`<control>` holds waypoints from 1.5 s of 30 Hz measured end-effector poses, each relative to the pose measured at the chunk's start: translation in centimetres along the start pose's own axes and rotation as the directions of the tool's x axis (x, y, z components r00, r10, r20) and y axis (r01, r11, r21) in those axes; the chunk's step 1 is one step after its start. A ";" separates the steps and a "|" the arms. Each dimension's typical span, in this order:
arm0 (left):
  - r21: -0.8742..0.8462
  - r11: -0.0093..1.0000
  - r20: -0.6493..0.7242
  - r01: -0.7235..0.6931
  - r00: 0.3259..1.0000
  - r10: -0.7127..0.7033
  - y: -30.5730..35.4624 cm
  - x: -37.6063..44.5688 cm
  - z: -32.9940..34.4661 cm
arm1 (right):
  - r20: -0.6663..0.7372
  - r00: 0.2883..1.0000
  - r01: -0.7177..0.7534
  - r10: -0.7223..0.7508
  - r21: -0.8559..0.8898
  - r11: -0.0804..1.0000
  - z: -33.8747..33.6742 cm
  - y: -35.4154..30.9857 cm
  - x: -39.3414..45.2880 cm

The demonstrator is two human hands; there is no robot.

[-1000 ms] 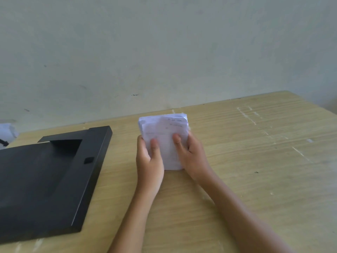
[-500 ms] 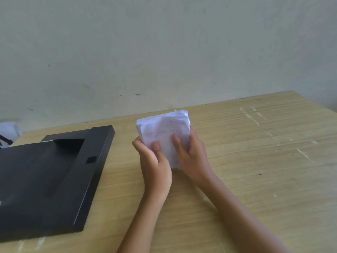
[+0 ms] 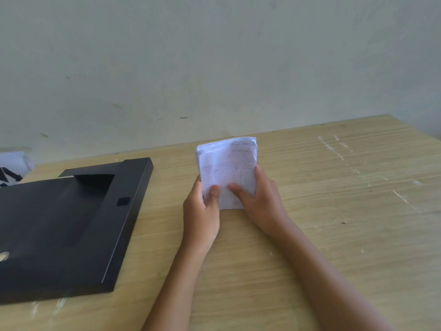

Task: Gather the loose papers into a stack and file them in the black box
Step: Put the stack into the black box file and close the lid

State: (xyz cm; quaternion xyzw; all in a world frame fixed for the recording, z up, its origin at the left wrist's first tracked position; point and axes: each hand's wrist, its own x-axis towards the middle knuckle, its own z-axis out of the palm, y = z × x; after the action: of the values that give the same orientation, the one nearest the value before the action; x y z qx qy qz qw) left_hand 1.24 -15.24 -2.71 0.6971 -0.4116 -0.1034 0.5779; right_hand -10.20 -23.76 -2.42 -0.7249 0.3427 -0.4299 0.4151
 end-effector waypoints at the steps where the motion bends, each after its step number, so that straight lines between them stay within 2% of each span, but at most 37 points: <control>1: 0.040 0.999 0.014 -0.026 1.000 0.026 0.2 -0.2 0.1 | -0.031 0.999 -0.010 0.008 -0.045 0.999 0.1 0.1 -0.1; 3: 0.112 0.988 -0.003 -0.103 0.995 0.104 0.7 -0.7 0.5 | -0.085 0.996 0.001 -0.010 -0.102 0.995 0.2 0.1 -0.2; 5: 0.133 0.986 -0.071 -0.104 0.991 0.114 0.8 -0.8 0.7 | -0.060 0.997 0.035 -0.038 -0.058 0.998 -0.3 0.1 -0.2; 9: 0.081 0.994 -0.045 0.068 0.997 -0.064 0.3 -0.1 0.6 | 0.060 0.998 0.018 -0.015 -0.055 0.998 -1.4 0.3 -0.2; 13: 0.006 0.992 0.002 0.129 0.992 -0.129 1.3 0.0 -0.9 | 0.079 0.997 -0.002 0.002 -0.007 1.000 -1.0 -0.6 -0.5; 16: -0.022 0.991 0.028 0.134 0.991 -0.133 2.5 -0.2 -4.3 | 0.132 0.991 -0.025 0.012 0.091 0.996 0.1 -2.6 -1.1; 22: 0.030 0.995 -0.031 0.094 0.995 -0.093 3.8 -1.1 -14.4 | 0.320 0.947 -0.068 -0.020 0.262 0.963 5.3 -7.6 -4.0; 26: 0.085 0.979 -0.078 0.185 0.981 -0.179 2.6 -1.0 -20.6 | 0.364 0.931 -0.024 -0.018 0.111 0.994 10.0 -9.6 -4.8; 29: 0.145 0.953 -0.150 0.266 0.958 -0.244 0.9 0.0 -25.0 | 0.369 0.926 0.112 -0.079 -0.068 0.991 12.9 -10.2 -6.2; 31: 0.179 0.931 -0.173 0.318 0.942 -0.289 -0.4 1.0 -27.2 | 0.454 0.880 0.240 -0.141 -0.169 0.956 14.3 -10.0 -7.8; 33: 0.211 0.915 -0.197 0.344 0.932 -0.305 -1.6 2.4 -28.7 | 0.540 0.832 0.288 -0.126 -0.226 0.931 15.2 -9.7 -9.3; 37: 0.309 0.857 -0.252 0.412 0.905 -0.343 -3.8 5.4 -30.3 | 0.524 0.833 0.404 -0.176 -0.359 0.842 16.1 -9.0 -10.8; 41: 0.522 0.710 -0.185 0.472 0.876 -0.445 -5.3 7.7 -30.6 | 0.550 0.814 0.443 -0.185 -0.383 0.811 16.2 -9.0 -10.9; 43: 0.629 0.639 -0.107 0.443 0.863 -0.493 -5.4 8.1 -29.9 | 0.565 0.804 0.455 -0.186 -0.384 0.803 16.2 -8.9 -11.0; 45: 0.671 0.624 -0.020 0.400 0.851 -0.524 -5.2 8.3 -28.7 | 0.563 0.803 0.458 -0.194 -0.374 0.807 16.2 -9.0 -11.0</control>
State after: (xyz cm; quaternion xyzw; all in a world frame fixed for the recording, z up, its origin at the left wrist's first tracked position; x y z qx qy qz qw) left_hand 26.70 -0.37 4.30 0.9235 -0.2768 -0.1601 0.2119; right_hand 1.39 -5.64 -2.73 -0.9409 0.1865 -0.1927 0.2069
